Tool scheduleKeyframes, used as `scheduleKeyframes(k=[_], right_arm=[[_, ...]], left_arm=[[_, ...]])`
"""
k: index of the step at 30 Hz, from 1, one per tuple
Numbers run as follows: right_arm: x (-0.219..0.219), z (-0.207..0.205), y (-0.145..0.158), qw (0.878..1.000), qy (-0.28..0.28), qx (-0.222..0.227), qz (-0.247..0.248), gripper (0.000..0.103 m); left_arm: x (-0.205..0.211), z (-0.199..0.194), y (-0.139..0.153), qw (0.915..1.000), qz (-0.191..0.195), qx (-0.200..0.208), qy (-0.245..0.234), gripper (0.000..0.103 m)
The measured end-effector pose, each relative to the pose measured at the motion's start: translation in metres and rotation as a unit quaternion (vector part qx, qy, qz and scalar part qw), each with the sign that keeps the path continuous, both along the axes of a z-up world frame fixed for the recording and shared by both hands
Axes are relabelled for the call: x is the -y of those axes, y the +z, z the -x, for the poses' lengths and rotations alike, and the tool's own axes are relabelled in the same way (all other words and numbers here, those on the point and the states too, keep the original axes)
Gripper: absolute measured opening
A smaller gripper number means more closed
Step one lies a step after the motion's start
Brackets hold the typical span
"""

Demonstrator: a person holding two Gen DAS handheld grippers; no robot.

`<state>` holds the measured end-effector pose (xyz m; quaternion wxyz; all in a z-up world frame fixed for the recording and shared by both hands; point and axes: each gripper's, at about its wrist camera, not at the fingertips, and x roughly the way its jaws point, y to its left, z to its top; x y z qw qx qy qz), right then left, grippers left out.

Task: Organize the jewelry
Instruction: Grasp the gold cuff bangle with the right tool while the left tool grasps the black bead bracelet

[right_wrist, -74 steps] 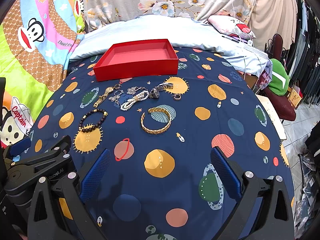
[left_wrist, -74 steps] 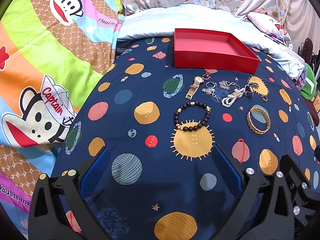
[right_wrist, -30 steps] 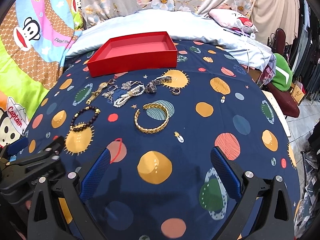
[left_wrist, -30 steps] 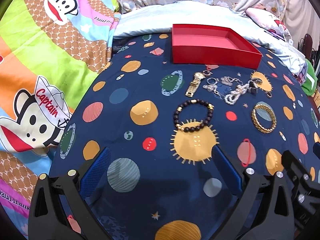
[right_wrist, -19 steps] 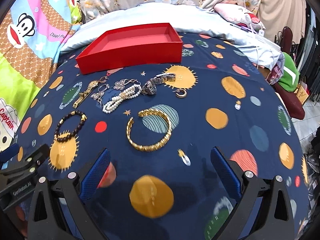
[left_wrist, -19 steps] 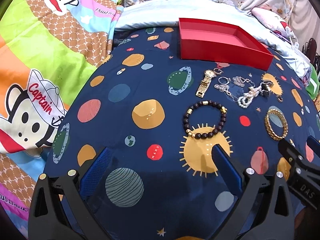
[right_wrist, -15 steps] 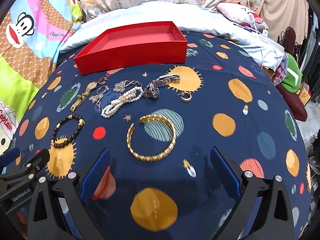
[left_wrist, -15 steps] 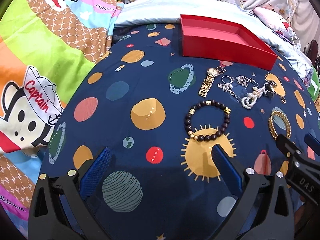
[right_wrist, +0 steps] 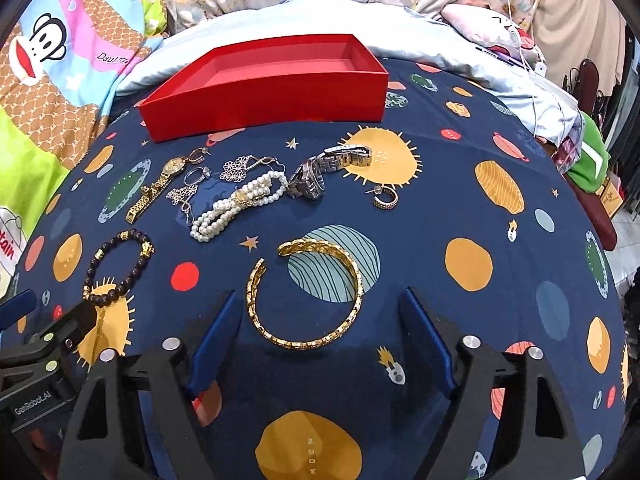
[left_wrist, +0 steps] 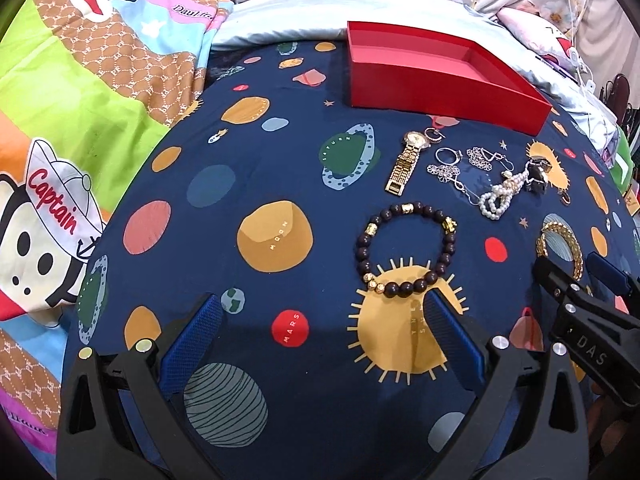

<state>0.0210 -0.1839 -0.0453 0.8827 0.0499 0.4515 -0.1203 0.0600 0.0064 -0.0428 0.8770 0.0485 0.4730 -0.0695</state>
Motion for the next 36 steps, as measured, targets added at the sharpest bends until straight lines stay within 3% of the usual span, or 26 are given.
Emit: scheduleKeyframes(k=[7,17,27,36], right_arm=[[0.0,0.002,0.003,1.0,0.004,0.006,-0.001,0.056],[0.012,0.013,0.006,0.999,-0.005,0.007,-0.033,0.055],[0.028,0.024,0.01,0.999,-0.023,0.007,-0.046,0.055],[0.032,0.023,0.009,0.998,-0.026,0.008,-0.056,0.055]], left_arm=[[0.001,-0.003,0.001,1.0,0.003,-0.002,-0.001,0.098],[0.009,-0.003,0.001,0.9995,0.022,-0.009,-0.019,0.098],[0.035,-0.019,-0.012,0.9992,0.015,0.004,-0.037,0.098],[0.015,-0.027,0.003,0.9982,0.057,0.012,-0.015,0.097]])
